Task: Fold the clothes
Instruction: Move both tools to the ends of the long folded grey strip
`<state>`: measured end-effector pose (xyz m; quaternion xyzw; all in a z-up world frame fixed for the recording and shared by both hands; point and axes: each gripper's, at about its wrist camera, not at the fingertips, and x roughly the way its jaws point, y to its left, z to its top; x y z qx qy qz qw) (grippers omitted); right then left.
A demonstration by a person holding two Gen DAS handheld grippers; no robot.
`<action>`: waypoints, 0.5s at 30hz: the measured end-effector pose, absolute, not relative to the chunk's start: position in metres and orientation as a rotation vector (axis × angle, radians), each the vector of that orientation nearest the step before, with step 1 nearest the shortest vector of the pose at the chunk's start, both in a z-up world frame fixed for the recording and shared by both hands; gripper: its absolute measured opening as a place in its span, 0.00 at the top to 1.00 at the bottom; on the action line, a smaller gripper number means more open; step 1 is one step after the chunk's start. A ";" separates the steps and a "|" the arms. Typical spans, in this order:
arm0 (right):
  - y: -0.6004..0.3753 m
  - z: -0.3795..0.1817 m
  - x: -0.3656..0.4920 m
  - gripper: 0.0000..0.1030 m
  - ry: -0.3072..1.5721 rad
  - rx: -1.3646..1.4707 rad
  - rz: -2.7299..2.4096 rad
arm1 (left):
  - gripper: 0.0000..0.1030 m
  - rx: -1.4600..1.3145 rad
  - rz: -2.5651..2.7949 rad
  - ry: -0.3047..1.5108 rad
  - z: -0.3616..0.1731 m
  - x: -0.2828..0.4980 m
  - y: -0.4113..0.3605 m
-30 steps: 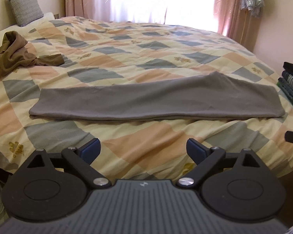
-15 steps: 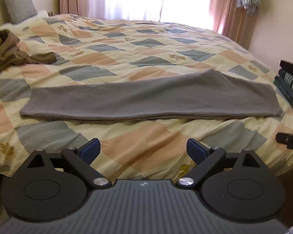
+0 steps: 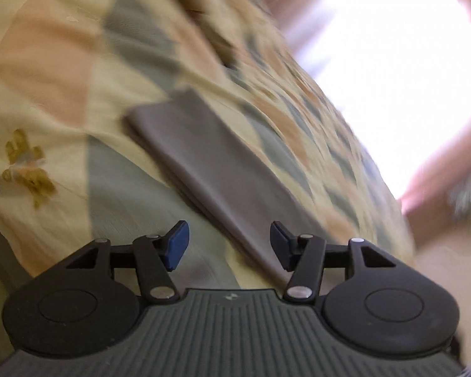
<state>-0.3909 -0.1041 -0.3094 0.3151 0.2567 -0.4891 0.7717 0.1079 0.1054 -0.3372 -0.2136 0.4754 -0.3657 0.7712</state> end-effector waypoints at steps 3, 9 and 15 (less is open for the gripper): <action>-0.114 -0.319 -0.376 0.00 0.594 0.706 -1.039 | 0.57 -0.529 -0.749 1.025 -0.350 0.134 0.103; -0.126 -0.332 -0.353 0.00 0.652 0.699 -1.015 | 0.67 -0.578 -0.687 1.056 -0.373 0.155 0.097; -0.137 -0.342 -0.353 0.00 0.658 0.719 -1.030 | 0.67 -0.636 -0.686 1.014 -0.384 0.159 0.089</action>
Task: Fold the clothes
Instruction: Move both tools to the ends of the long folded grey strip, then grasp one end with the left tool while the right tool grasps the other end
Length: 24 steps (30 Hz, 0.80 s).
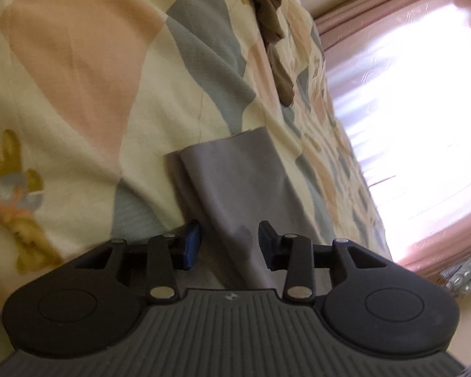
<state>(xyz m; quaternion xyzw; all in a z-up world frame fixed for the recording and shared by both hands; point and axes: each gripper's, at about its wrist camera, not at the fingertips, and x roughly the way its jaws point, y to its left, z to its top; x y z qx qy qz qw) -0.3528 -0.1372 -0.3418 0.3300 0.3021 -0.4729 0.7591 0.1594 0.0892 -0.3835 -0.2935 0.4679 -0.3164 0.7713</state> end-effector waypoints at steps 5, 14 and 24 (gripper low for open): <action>-0.139 -0.344 -0.360 0.00 0.635 0.734 -1.022 | 0.98 -0.620 -0.749 0.931 -0.367 0.145 0.076; -0.145 -0.331 -0.420 0.02 0.444 0.745 -1.075 | 0.97 -0.061 -1.315 0.438 -0.256 -0.037 -0.041; -0.187 -0.333 -0.501 0.19 0.172 0.981 -1.054 | 0.81 0.615 -1.595 0.260 -0.362 -0.235 -0.112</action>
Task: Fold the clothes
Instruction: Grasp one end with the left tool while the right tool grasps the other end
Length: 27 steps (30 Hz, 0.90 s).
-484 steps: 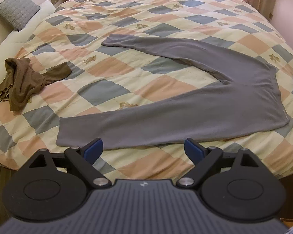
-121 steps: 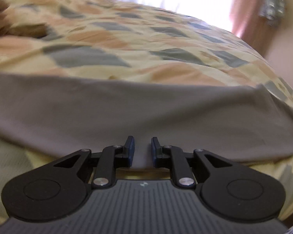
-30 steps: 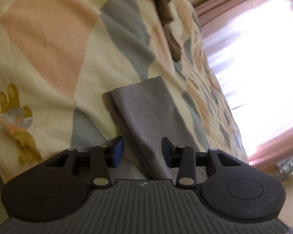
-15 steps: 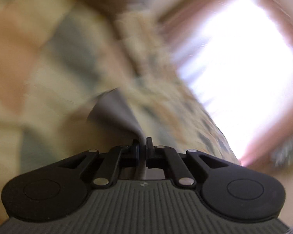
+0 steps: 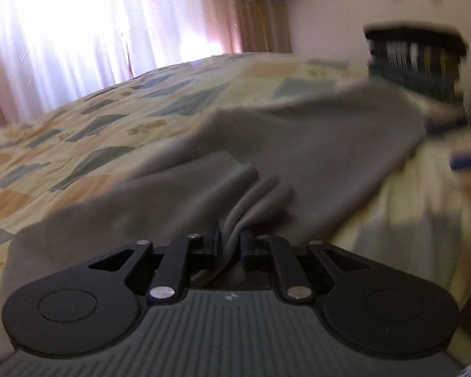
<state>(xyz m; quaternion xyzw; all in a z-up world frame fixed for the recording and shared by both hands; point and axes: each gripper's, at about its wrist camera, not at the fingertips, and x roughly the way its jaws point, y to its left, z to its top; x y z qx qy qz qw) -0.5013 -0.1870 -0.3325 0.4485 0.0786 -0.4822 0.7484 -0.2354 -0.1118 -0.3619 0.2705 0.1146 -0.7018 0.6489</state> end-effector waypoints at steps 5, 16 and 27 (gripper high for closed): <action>-0.237 -0.361 -0.492 0.33 0.008 1.278 -0.693 | 0.78 0.612 -1.627 0.244 -0.361 -0.228 -0.105; -0.306 -0.393 -0.408 0.39 0.197 1.528 -0.511 | 0.92 0.485 -1.656 0.282 -0.341 -0.210 -0.109; -0.307 -0.376 -0.393 0.94 0.191 1.330 -0.511 | 0.89 0.392 -1.670 0.409 -0.308 -0.180 -0.083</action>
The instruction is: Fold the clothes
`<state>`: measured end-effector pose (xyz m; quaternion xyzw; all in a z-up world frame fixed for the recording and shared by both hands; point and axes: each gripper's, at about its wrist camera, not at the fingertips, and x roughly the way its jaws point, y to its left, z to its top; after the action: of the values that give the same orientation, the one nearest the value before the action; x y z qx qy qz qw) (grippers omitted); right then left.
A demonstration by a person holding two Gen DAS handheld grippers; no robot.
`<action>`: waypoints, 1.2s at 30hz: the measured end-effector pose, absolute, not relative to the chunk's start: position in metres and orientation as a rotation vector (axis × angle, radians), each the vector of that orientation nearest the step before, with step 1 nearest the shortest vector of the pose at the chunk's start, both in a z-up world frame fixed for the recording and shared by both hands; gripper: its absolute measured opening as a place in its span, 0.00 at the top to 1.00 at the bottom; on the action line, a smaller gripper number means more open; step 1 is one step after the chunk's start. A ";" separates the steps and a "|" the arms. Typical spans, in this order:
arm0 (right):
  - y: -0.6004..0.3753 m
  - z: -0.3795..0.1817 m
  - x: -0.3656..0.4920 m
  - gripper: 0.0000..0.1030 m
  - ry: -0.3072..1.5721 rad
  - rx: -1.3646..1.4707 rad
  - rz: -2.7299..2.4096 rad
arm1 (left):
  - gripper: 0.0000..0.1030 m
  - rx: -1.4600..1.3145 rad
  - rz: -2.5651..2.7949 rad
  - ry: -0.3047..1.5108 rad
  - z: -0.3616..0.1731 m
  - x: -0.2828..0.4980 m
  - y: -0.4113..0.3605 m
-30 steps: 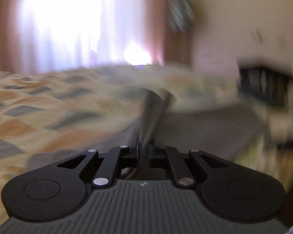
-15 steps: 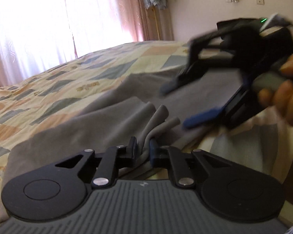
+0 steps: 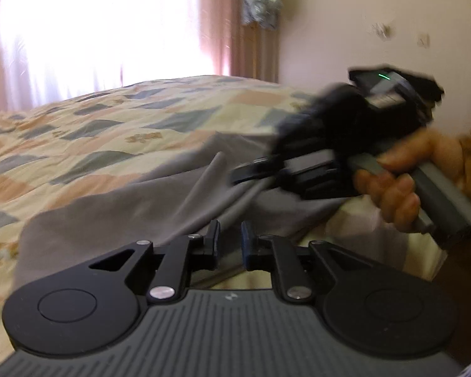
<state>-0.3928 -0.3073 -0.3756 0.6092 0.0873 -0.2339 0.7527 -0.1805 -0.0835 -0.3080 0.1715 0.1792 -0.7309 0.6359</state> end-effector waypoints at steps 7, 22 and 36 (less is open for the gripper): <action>-0.290 -0.332 -0.479 0.94 0.162 1.088 -0.693 | 0.89 0.327 -1.576 0.626 -0.299 -0.135 -0.123; -0.311 -0.353 -0.473 0.94 0.233 1.028 -0.680 | 0.89 0.370 -1.520 0.738 -0.318 -0.124 -0.161; -0.358 -0.348 -0.616 0.94 0.170 0.913 -0.973 | 0.89 0.430 -1.651 0.694 -0.323 -0.192 -0.222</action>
<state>-0.6163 -0.3577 -0.3482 0.4229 0.0787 -0.4507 0.7822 -0.1921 -0.2224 -0.3230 0.1860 0.3000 -0.7137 0.6051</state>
